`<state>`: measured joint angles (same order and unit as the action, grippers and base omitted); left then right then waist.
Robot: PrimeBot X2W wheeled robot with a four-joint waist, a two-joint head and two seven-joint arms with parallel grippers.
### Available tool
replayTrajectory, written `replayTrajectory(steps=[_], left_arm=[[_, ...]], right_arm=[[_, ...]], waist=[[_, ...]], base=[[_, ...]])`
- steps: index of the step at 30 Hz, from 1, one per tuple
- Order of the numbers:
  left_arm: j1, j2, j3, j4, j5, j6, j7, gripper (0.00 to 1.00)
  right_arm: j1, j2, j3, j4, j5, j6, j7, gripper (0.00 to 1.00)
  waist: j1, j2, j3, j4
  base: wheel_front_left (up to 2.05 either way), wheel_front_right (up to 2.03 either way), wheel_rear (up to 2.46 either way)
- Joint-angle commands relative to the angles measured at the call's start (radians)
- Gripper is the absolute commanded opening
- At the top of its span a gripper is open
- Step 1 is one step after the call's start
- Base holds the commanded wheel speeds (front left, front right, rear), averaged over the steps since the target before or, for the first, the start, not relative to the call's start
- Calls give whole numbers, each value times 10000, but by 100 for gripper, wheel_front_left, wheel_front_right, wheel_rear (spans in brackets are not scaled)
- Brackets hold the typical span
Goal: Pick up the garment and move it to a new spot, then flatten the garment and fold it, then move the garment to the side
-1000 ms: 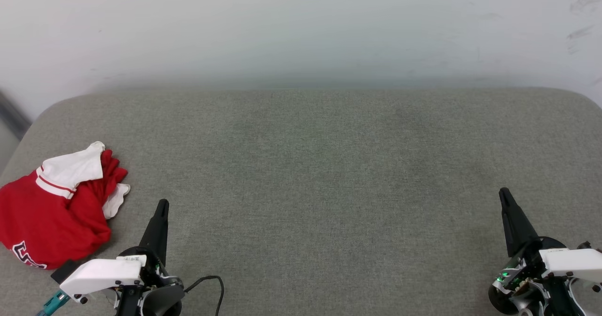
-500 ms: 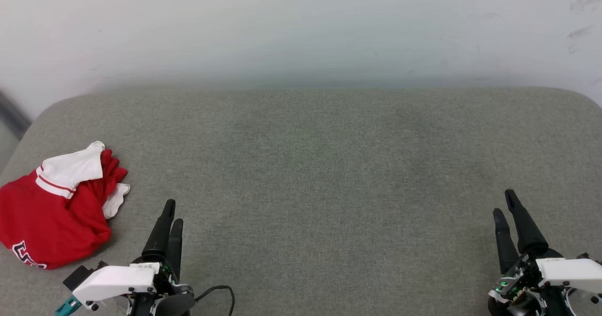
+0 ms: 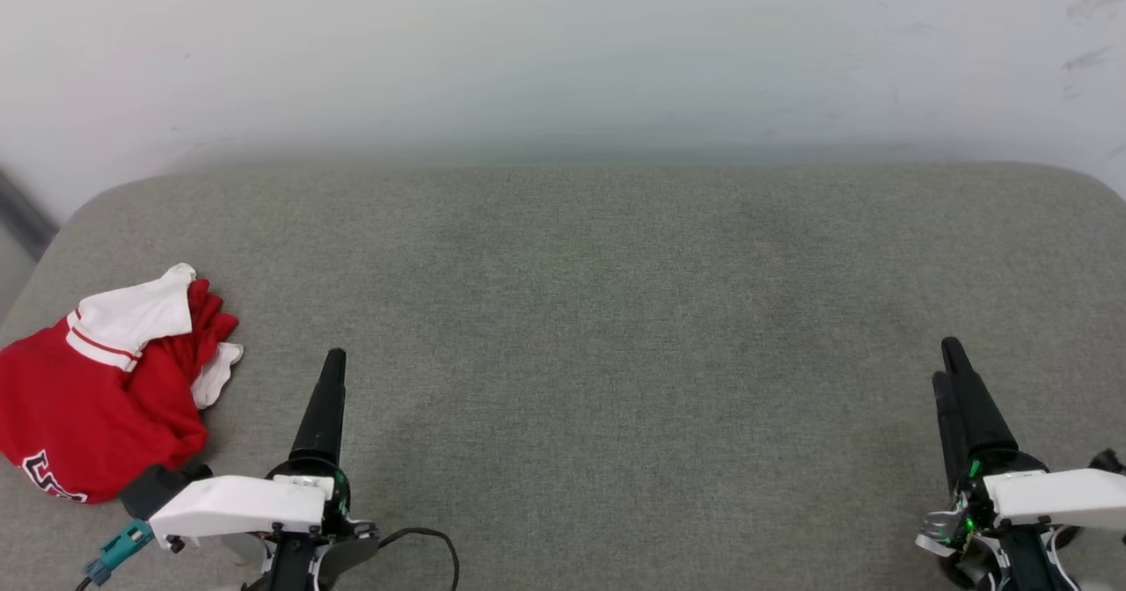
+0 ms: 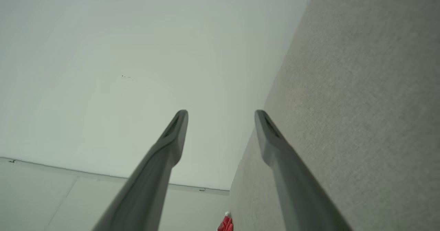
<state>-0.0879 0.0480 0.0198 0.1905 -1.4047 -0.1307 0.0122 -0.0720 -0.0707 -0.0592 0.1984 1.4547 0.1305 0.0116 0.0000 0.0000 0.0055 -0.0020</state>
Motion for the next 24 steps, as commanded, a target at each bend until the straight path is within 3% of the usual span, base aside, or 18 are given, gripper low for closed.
replayTrajectory(steps=[1,10,24], left_arm=[[-300,32,-68,-248,454,-3,-110,100],[-323,15,-271,-424,2386,-3,-462,100],[-409,19,-742,-455,5802,265,-954,100]], right_arm=[[-163,-161,26,-261,-575,2,-106,100],[-111,-136,194,-532,-3289,2,-460,100],[11,-175,135,-740,-6434,3,-608,100]], waist=[[1,0,-1,-2],[1,0,-27,-16],[1,0,-42,-65]], base=[[0,0,0],[0,0,0],[0,0,0]])
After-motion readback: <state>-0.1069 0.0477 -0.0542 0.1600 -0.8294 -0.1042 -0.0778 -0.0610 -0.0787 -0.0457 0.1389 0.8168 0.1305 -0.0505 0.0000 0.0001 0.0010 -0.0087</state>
